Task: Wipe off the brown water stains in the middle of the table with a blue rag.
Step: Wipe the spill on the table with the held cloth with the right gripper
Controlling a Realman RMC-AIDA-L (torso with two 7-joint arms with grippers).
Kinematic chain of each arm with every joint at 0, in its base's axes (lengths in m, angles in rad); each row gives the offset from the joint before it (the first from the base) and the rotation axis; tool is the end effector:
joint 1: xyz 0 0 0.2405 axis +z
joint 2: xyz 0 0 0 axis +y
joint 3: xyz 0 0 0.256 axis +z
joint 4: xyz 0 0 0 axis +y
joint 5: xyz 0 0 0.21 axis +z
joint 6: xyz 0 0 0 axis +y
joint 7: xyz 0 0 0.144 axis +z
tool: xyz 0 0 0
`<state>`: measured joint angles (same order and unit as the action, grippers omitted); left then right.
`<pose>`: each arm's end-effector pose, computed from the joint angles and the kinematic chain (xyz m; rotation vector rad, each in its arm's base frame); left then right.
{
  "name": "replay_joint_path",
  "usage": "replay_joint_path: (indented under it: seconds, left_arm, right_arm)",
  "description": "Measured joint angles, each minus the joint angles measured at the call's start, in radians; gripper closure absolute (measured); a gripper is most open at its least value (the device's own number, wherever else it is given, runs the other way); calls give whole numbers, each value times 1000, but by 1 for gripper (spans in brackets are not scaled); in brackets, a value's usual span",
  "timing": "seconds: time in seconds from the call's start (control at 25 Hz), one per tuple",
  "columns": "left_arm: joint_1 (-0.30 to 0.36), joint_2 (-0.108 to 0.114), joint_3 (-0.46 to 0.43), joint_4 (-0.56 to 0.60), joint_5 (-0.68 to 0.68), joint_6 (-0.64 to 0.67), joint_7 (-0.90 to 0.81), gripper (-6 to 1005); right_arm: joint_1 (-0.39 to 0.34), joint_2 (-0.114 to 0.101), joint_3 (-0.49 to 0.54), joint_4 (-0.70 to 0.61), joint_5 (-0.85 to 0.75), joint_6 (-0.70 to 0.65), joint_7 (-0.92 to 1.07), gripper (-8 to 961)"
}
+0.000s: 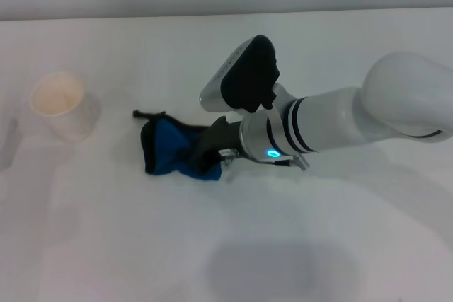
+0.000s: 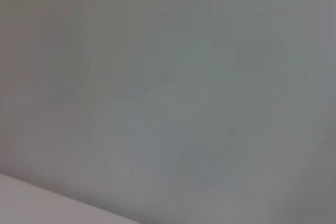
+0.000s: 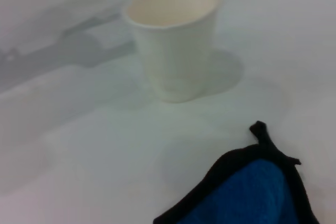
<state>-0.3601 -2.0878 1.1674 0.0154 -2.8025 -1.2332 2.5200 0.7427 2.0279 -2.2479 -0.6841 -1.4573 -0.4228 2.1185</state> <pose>-0.3720 0.2888 -0.0035 -1.5019 -0.9016 -0.8755 0.1899 0.3581 -0.1526 -2.6656 0.7218 0.0403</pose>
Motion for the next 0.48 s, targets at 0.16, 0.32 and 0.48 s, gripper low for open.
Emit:
replay_joint_path:
  seconds: [0.16,0.32,0.48]
  left_arm:
    - [-1,-1,0,-3,0,-2,-1,104]
    - [0,-2,0,-4,0,-2,-1,105]
    - [1,-3,0,-5,0,-4,-1,106]
  right_arm:
    - [0,0,0,14,-1,52,2,869]
    - [4,0,4,37,-1,98,4,869]
    - [9,0,12,67,-2,148,9,869]
